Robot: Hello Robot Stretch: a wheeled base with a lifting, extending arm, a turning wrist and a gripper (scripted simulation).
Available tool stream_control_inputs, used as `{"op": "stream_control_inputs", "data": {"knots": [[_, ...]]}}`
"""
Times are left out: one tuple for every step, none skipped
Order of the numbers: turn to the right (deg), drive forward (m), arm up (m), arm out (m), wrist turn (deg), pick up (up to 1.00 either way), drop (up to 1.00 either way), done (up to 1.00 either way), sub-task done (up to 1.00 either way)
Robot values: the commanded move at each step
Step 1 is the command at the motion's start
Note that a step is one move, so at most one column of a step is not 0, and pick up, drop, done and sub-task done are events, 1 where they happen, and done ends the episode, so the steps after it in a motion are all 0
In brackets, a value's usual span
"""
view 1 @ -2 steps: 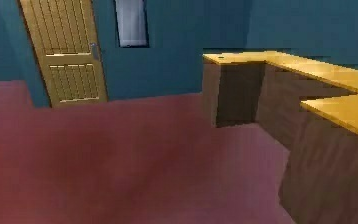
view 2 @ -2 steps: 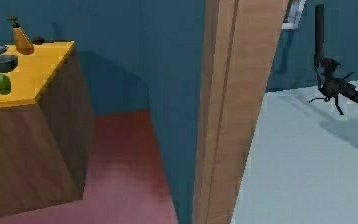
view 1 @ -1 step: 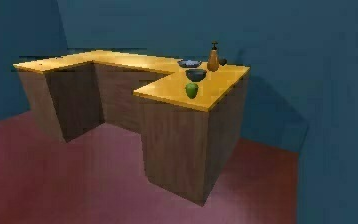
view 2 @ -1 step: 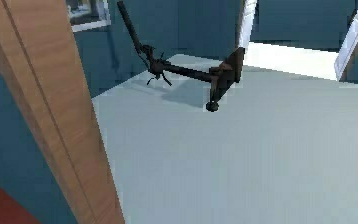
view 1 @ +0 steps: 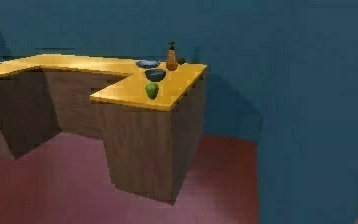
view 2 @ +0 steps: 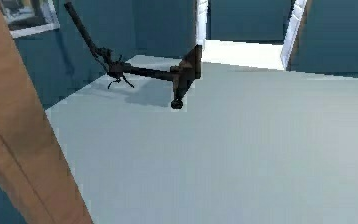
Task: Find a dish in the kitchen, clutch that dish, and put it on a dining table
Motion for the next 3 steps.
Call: {"op": "stream_control_inputs", "data": {"knots": [[0.0, 0.50, 0.00, 0.00, 0.0, 0.00, 0.00, 0.00, 0.00], [24.0, 0.00, 0.00, 0.00, 0.0, 0.00, 0.00, 0.00, 0.00], [0.0, 0.45, 0.00, 0.00, 0.0, 0.00, 0.00, 0.00, 0.00]]}}
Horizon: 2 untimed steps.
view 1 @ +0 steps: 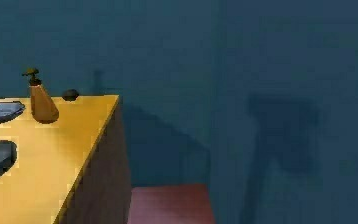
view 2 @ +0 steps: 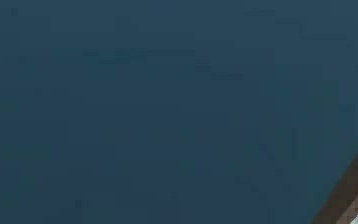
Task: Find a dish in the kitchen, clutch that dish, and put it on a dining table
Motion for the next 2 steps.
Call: {"op": "stream_control_inputs", "data": {"knots": [[-45.0, 0.00, 0.00, 0.00, 0.0, 0.00, 0.00, 0.00, 0.00], [-45.0, 0.00, 0.00, 0.00, 0.0, 0.00, 0.00, 0.00, 0.00]]}}
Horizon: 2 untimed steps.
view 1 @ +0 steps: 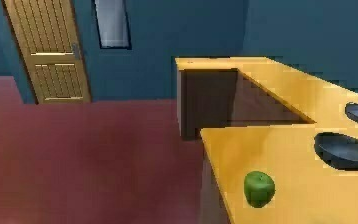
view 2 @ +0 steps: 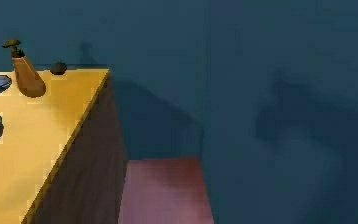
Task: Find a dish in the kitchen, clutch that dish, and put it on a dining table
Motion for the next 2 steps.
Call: {"op": "stream_control_inputs", "data": {"knots": [[-42.0, 0.00, 0.00, 0.00, 0.0, 0.00, 0.00, 0.00, 0.00], [0.0, 0.00, 0.50, 0.00, 0.0, 0.00, 0.00, 0.00, 0.00]]}}
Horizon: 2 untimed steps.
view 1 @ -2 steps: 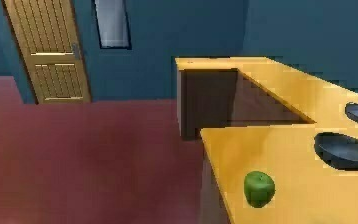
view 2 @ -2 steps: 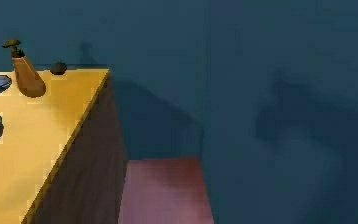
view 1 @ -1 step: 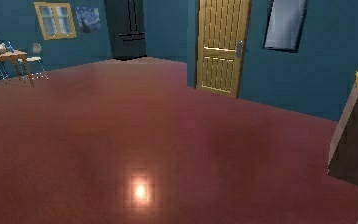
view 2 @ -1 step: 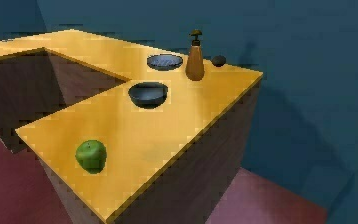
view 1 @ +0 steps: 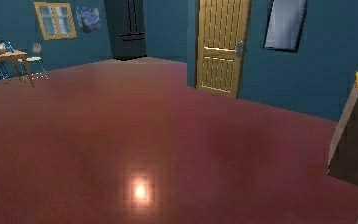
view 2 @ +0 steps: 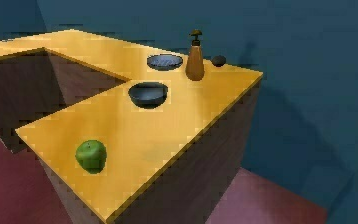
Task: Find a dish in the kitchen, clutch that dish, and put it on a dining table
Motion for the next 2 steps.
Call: {"op": "stream_control_inputs", "data": {"knots": [[0.0, 0.00, 0.38, 0.00, 0.0, 0.00, 0.00, 0.00, 0.00], [0.0, 0.00, 0.00, 0.50, 0.0, 0.00, 0.00, 0.00, 0.00]]}}
